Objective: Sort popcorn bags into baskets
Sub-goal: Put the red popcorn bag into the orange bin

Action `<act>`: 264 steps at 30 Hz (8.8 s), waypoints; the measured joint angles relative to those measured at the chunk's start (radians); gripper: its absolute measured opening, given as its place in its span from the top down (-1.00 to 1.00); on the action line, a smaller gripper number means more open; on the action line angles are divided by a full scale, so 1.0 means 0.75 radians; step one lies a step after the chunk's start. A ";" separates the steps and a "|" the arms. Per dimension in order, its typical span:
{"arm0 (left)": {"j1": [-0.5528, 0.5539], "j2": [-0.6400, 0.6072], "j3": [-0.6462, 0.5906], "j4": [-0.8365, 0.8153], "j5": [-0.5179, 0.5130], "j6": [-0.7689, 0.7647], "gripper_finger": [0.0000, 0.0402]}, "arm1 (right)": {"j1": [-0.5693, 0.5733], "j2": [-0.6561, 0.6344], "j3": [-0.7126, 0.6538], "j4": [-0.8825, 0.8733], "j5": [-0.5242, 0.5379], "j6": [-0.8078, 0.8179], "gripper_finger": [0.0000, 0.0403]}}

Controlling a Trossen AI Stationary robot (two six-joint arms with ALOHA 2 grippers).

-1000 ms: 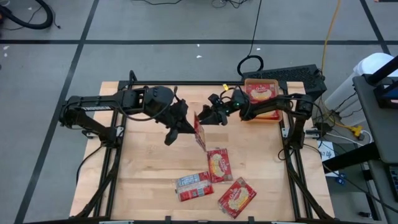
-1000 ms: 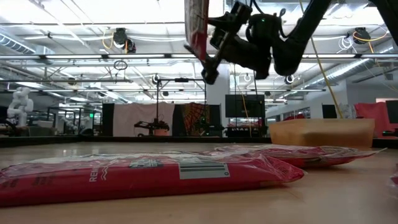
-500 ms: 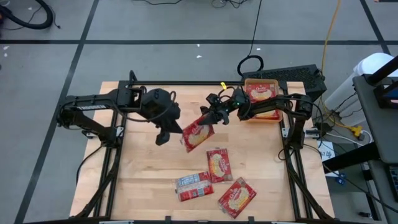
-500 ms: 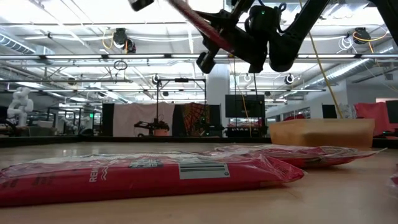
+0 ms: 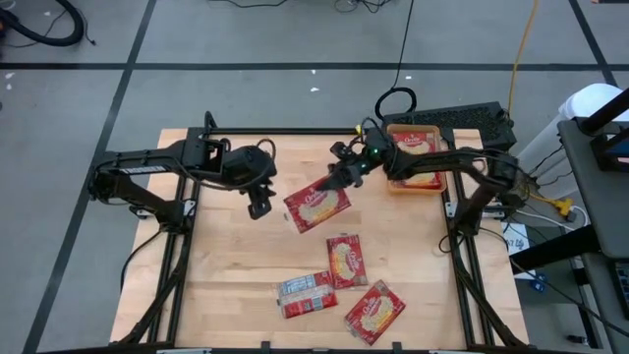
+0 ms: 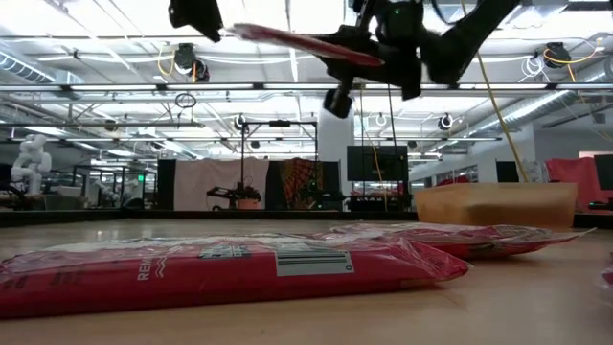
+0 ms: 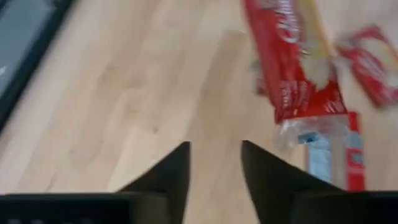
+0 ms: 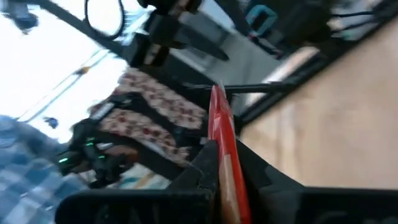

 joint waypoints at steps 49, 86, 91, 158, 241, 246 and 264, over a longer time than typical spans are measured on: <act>0.127 0.001 -0.553 0.479 0.194 -0.534 0.14 | -1.194 -0.624 -0.001 -1.856 0.630 -1.108 0.96; 0.130 0.001 -0.553 0.507 0.249 -0.371 0.11 | -1.017 -0.462 -0.001 -1.774 1.255 -1.090 0.25; 0.130 0.001 -0.553 0.495 0.284 -0.353 0.06 | -0.996 -0.467 -0.001 -1.710 1.338 -1.066 0.10; -0.462 0.043 -0.860 1.104 0.303 -0.523 0.23 | -0.678 -1.077 -0.370 -1.692 0.669 -0.320 0.37; -0.070 -0.036 -1.071 1.406 0.166 0.279 1.00 | 0.263 -0.056 0.098 -0.898 0.546 -0.589 0.15; -0.068 -0.036 -1.071 1.412 0.173 0.318 1.00 | 0.257 0.077 0.097 -0.814 0.430 -0.703 -0.09; -0.057 -0.036 -1.069 1.431 0.175 0.388 1.00 | 0.311 0.437 0.295 -0.668 0.270 -0.692 0.25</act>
